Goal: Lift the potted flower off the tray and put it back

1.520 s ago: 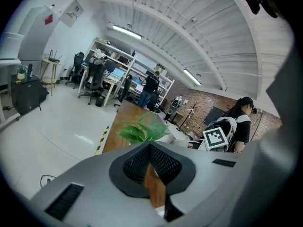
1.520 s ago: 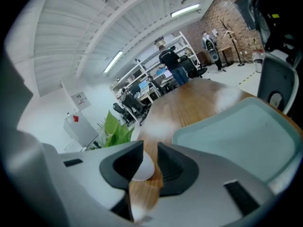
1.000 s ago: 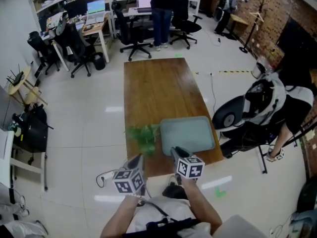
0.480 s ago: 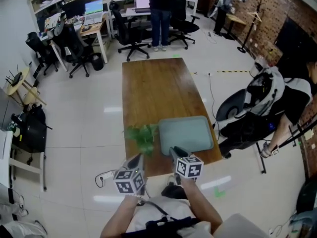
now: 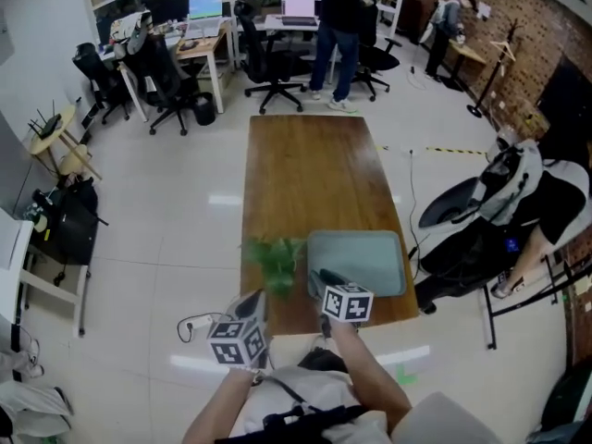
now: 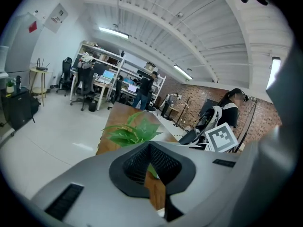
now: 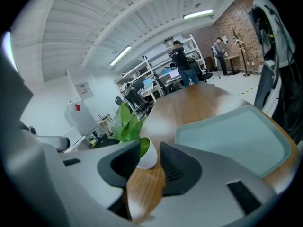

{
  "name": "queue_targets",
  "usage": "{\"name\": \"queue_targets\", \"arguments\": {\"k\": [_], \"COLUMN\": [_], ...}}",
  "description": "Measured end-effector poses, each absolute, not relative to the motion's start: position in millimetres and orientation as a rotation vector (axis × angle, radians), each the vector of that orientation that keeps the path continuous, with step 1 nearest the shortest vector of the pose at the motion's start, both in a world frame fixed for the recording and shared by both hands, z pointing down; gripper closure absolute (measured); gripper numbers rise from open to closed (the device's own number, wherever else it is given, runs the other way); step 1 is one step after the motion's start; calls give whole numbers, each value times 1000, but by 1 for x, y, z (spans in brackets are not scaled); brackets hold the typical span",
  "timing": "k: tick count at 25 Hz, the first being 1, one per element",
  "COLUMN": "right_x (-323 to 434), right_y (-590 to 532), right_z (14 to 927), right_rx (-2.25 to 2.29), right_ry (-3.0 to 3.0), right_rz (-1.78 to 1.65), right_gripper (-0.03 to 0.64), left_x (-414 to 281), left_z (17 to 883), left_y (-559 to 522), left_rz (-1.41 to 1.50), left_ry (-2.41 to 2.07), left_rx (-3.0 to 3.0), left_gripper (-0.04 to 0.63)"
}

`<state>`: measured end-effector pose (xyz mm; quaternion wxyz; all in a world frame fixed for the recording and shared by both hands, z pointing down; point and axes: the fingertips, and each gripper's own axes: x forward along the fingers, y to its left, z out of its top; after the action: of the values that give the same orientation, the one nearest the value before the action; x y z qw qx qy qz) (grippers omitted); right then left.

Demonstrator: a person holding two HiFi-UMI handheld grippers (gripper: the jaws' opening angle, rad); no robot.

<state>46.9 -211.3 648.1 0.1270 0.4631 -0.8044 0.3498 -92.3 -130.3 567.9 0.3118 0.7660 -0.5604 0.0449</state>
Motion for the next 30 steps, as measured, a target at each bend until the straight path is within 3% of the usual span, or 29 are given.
{"name": "queue_targets", "arguments": {"k": [24,30], "right_x": [-22,-24], "right_y": [-272,-272], "right_z": [725,729], "right_rx": [983,965], "right_ry": [-2278,-2284], "right_rz": [1192,1234], "right_gripper": [447,501], "left_x": [-147,-147], "left_z": [580,580], "left_y": [-121,-120], "left_rz": [29,22], "left_ry": [-1729,-1739], "left_rx": [1776,1760], "left_gripper": [600,600]}}
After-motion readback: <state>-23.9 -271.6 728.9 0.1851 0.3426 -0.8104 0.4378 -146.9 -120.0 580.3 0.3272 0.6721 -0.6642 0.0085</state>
